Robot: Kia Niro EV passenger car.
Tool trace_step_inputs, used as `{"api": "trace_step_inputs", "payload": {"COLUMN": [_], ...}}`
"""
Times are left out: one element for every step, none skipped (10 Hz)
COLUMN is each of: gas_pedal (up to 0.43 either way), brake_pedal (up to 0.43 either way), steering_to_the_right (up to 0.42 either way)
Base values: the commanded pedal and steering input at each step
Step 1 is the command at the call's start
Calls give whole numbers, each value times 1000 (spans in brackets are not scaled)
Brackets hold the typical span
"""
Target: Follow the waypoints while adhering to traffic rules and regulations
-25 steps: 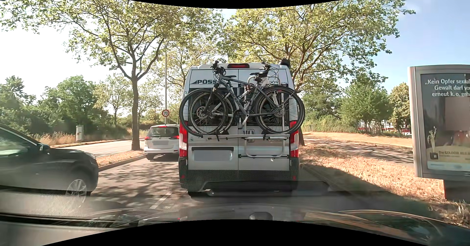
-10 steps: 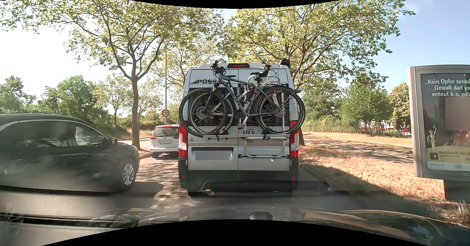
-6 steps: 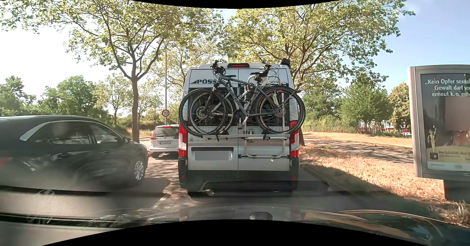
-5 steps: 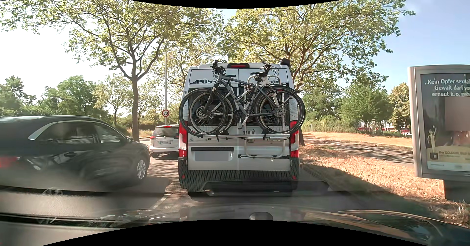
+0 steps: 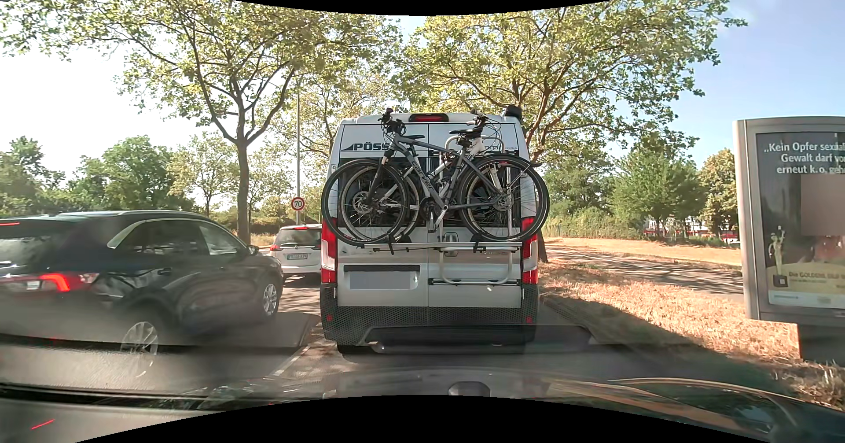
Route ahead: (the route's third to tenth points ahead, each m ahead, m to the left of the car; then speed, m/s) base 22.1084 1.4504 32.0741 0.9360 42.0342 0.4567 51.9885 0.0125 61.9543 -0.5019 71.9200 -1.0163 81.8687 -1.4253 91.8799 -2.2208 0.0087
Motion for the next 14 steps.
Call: {"api": "trace_step_inputs", "payload": {"gas_pedal": [0,0,0,0,0,0,0,0,0,0,0,0,0,0], "brake_pedal": [165,165,165,165,171,165,171,165,165,171,171,165,165,165], "steering_to_the_right": [23,23,23,23,23,23,23,23,23,23,23,23,23,23]}}
